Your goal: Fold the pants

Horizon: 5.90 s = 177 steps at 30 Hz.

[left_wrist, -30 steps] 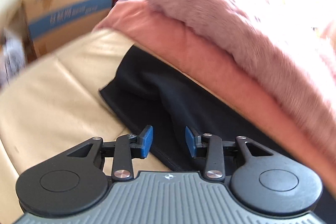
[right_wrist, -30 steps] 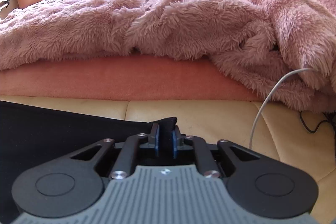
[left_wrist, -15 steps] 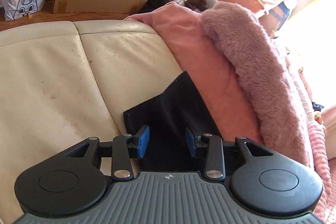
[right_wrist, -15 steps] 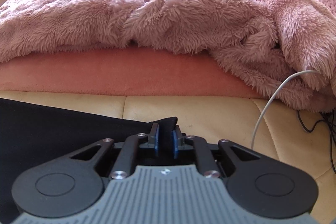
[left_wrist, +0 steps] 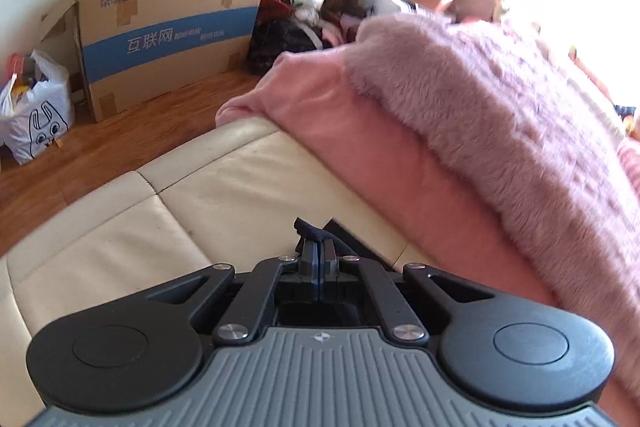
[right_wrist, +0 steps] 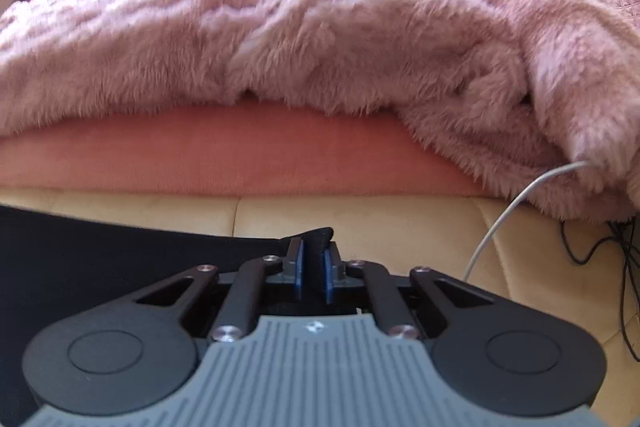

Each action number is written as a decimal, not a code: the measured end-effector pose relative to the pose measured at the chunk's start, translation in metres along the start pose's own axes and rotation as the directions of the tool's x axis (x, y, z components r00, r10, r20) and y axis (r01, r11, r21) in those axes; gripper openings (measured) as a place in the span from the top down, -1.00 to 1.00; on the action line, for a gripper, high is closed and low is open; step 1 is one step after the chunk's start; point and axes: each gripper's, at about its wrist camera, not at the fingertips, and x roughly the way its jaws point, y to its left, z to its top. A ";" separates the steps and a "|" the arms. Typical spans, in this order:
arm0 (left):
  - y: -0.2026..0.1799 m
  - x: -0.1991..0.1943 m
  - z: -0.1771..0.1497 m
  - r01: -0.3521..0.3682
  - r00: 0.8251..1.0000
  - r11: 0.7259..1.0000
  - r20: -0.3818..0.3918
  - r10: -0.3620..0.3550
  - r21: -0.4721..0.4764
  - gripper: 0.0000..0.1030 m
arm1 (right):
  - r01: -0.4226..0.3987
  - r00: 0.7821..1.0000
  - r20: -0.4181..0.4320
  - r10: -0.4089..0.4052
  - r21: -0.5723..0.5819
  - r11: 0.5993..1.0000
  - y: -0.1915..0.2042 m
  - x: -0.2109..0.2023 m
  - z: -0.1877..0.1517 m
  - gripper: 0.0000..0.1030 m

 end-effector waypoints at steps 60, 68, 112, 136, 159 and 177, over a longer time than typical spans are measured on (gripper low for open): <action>0.011 0.011 -0.055 -0.058 0.994 0.959 -0.078 0.083 0.278 0.57 | -0.133 0.986 0.074 0.147 -0.161 0.978 0.190 -0.134 -0.155 0.45; 0.029 -0.001 -0.063 0.006 0.991 0.983 -0.129 0.018 0.185 0.57 | -0.087 0.987 0.063 0.145 -0.547 0.833 0.302 -0.159 -0.201 0.26; 0.095 0.004 -0.054 0.066 0.997 0.975 -0.032 -0.075 -0.213 1.00 | -0.060 0.996 -0.086 -0.004 -0.724 0.687 0.306 -0.131 -0.200 1.00; 0.044 0.051 -0.015 0.025 0.998 0.996 -0.057 -0.020 0.082 0.75 | -0.060 0.996 0.052 0.076 -0.250 0.966 0.252 -0.101 -0.119 0.05; 0.061 0.018 -0.005 0.045 0.999 0.998 0.029 -0.046 0.032 0.66 | -0.031 0.998 0.046 0.045 -0.279 0.960 0.248 -0.082 -0.134 0.10; 0.080 0.002 -0.054 0.089 0.995 0.961 -0.015 -0.096 -0.262 0.99 | -0.095 0.991 0.060 0.120 -0.321 0.942 0.276 -0.085 -0.149 0.11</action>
